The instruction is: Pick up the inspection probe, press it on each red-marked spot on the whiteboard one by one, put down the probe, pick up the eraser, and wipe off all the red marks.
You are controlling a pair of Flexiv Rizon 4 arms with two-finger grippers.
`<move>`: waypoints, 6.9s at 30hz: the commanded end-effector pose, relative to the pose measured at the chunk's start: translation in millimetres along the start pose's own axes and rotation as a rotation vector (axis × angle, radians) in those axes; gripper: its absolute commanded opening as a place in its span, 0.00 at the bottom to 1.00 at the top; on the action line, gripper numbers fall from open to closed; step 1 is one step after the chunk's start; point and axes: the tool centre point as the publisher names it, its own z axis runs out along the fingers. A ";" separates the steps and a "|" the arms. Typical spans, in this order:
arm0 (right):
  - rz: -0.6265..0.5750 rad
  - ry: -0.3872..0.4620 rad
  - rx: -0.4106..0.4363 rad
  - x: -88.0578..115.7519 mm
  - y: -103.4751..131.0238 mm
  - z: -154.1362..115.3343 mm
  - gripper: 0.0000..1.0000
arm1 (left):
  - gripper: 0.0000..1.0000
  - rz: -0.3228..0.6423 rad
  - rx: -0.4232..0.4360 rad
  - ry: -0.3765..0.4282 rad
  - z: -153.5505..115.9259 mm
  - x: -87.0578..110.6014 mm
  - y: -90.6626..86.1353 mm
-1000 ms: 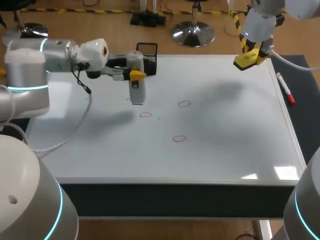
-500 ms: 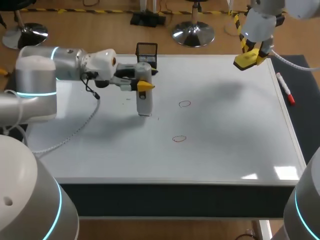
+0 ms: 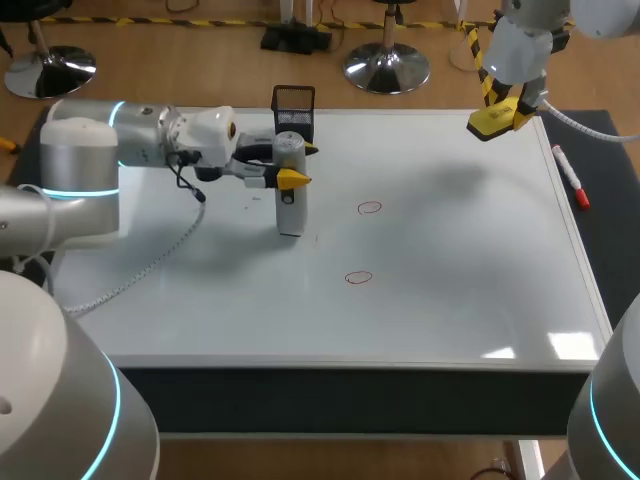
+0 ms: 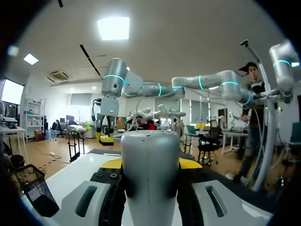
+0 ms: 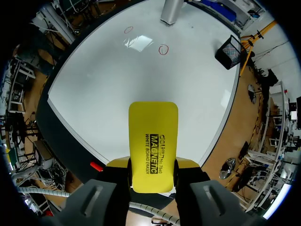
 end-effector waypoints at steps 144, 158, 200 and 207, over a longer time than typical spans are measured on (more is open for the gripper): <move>-0.349 -0.067 0.006 -13.7 147.0 2.6 0.00 | 0.00 0.107 -0.036 -0.341 -182.0 -94.2 -59.6; -0.709 -0.063 -0.055 -38.9 287.8 14.6 0.00 | 0.00 0.107 -0.036 -0.341 -182.0 -94.2 -59.6; -0.995 0.128 -0.186 -74.4 424.6 127.4 0.00 | 0.00 0.107 -0.036 -0.341 -182.0 -94.2 -59.6; -1.015 0.153 -0.159 -74.6 421.6 132.5 0.00 | 0.00 0.107 -0.036 -0.341 -182.0 -94.2 -59.6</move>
